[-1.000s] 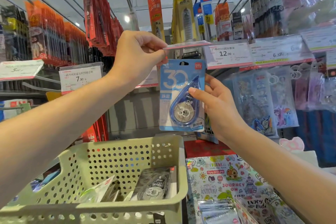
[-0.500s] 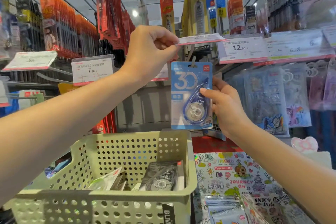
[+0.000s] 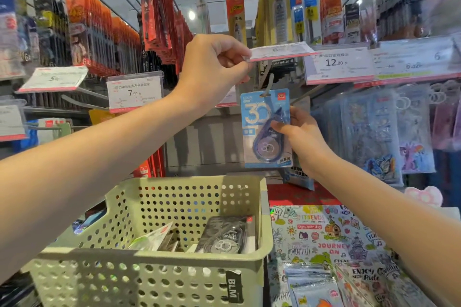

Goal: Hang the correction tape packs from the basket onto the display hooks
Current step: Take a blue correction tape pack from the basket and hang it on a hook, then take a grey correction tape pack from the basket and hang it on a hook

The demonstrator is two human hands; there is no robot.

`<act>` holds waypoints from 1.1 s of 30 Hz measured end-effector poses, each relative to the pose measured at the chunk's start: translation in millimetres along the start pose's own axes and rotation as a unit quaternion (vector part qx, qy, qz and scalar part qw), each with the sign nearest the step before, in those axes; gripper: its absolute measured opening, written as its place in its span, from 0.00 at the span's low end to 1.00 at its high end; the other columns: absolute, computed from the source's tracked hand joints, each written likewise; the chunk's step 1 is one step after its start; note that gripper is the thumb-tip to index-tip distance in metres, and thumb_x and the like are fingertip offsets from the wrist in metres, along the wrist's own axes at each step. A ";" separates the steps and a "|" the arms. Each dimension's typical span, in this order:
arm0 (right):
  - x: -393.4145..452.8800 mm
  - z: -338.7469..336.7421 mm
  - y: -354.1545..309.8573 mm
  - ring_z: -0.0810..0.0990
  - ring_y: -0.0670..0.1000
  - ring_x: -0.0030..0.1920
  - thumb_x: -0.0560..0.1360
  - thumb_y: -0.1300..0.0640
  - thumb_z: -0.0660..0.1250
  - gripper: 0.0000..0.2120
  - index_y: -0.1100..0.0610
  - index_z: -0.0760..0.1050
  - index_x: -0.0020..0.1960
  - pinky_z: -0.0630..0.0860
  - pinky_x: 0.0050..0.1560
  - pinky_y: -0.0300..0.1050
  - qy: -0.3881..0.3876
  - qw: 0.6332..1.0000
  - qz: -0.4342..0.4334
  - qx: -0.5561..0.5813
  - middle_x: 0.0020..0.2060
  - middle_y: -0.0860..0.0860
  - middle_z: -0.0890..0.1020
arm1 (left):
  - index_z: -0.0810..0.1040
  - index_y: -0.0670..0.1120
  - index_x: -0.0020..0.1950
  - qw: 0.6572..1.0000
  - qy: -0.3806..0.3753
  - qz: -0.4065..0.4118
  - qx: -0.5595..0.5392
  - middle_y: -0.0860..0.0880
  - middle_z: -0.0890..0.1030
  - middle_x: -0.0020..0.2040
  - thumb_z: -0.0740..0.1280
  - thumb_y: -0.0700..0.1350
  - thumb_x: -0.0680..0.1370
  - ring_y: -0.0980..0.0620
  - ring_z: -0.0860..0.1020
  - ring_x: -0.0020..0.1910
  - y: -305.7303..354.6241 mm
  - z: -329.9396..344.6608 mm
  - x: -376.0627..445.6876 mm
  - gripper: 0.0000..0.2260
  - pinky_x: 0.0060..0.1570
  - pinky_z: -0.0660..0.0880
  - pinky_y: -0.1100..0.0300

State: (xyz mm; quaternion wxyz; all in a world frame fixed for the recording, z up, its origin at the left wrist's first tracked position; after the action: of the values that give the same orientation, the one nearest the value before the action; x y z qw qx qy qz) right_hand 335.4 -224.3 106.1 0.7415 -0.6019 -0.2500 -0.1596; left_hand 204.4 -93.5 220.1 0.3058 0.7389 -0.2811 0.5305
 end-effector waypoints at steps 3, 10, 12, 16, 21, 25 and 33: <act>3.2 1.2 1.8 0.81 0.53 0.52 0.75 0.65 0.65 0.17 0.59 0.70 0.62 0.78 0.53 0.51 -0.002 1.000 0.000 -0.017 0.56 0.55 0.80 | 0.81 0.42 0.45 1.000 0.000 0.002 -0.007 0.46 0.80 0.34 0.71 0.36 0.72 0.46 0.84 0.35 -0.4 1.0 -1.3 0.03 0.36 0.79 0.64; -4.3 0.5 -10.2 0.79 0.49 0.55 0.73 0.61 0.68 0.21 0.54 0.68 0.64 0.75 0.53 0.44 0.011 0.989 -0.063 -0.133 0.56 0.49 0.79 | 0.78 0.42 0.54 0.996 -0.044 0.050 0.063 0.51 0.78 0.38 0.69 0.37 0.72 0.55 0.78 0.35 0.0 -4.8 -19.1 0.11 0.37 0.75 0.66; -15.9 0.5 -19.9 0.76 0.45 0.55 0.73 0.61 0.68 0.23 0.54 0.66 0.66 0.72 0.52 0.40 0.021 0.978 -0.113 -0.177 0.53 0.45 0.76 | 0.76 0.42 0.54 0.994 -0.066 0.051 0.075 0.51 0.77 0.38 0.69 0.38 0.72 0.53 0.77 0.35 -4.3 -8.5 -31.7 0.11 0.34 0.72 0.67; -40.9 13.0 -36.0 0.71 0.43 0.53 0.72 0.63 0.67 0.22 0.57 0.69 0.65 0.65 0.47 0.27 -0.001 0.938 -0.211 -0.274 0.52 0.45 0.71 | 0.75 0.40 0.50 0.988 -0.127 0.010 0.090 0.45 0.79 0.36 0.69 0.37 0.72 0.53 0.76 0.32 -21.8 -13.3 -60.5 0.09 0.33 0.73 0.65; -56.1 64.6 -24.7 0.77 0.40 0.35 0.72 0.62 0.68 0.07 0.53 0.80 0.47 0.74 0.41 0.33 -0.255 0.872 -0.161 -0.386 0.39 0.45 0.81 | 0.78 0.43 0.40 0.957 -0.226 -0.096 0.154 0.48 0.79 0.32 0.71 0.40 0.70 0.56 0.74 0.28 -57.3 -10.2 -83.7 0.04 0.35 0.75 0.59; -64.9 91.8 0.7 0.79 0.47 0.45 0.73 0.59 0.68 0.10 0.57 0.80 0.54 0.74 0.44 0.37 -0.394 0.764 -0.086 -0.504 0.50 0.52 0.83 | 0.76 0.43 0.38 0.919 -0.288 -0.240 0.121 0.45 0.80 0.32 0.72 0.38 0.70 0.53 0.78 0.26 -85.9 -7.0 -106.4 0.05 0.28 0.77 0.59; -57.9 112.3 55.0 0.77 0.58 0.60 0.76 0.56 0.64 0.16 0.61 0.76 0.61 0.73 0.62 0.55 -0.486 0.623 0.054 -0.611 0.60 0.57 0.80 | 0.76 0.43 0.42 0.801 -0.406 -0.439 0.048 0.44 0.81 0.38 0.71 0.37 0.72 0.51 0.78 0.30 -116.7 0.9 -155.6 0.05 0.29 0.76 0.63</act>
State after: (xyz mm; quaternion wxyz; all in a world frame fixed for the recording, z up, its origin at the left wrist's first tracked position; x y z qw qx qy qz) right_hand 297.2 -106.5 45.7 -0.0189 -0.9188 -0.3860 0.0800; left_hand 247.9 -3.6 53.3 0.3282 0.9446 0.0003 0.0042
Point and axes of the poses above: each hand's wrist, its own x-axis towards the middle knuckle, its own z-axis out of the palm, y = z × x, the point moved 6 cm from there along x, towards the middle knuckle
